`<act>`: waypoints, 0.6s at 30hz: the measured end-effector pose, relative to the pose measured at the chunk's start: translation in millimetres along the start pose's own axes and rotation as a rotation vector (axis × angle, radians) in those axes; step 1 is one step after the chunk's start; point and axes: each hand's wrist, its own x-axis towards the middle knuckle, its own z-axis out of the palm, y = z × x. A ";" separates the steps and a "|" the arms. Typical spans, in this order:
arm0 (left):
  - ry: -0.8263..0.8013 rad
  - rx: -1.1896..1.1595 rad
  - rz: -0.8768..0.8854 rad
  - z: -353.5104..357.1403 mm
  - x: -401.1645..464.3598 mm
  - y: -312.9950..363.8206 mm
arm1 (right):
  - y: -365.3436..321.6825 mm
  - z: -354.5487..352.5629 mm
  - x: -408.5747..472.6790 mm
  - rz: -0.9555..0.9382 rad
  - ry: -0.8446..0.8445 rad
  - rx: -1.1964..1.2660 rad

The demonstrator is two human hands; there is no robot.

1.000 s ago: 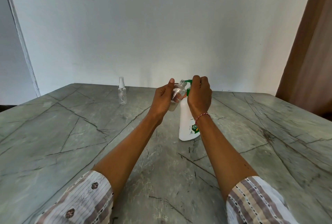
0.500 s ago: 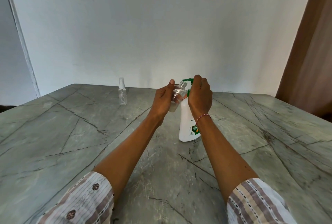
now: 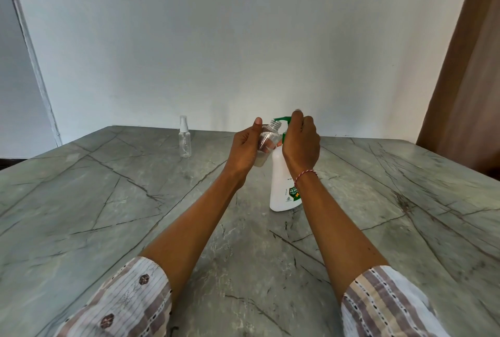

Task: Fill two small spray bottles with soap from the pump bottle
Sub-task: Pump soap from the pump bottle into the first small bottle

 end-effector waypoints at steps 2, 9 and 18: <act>-0.005 -0.014 0.002 0.3 -0.1 0.9 | -0.7 0.0 0.7 -0.013 -0.001 0.010; -0.008 -0.008 -0.003 0.7 -0.5 2.9 | 0.2 -0.8 -0.7 -0.017 0.019 0.083; -0.013 0.000 -0.010 1.0 -0.5 -0.1 | 0.1 -0.5 -0.2 0.010 0.014 0.086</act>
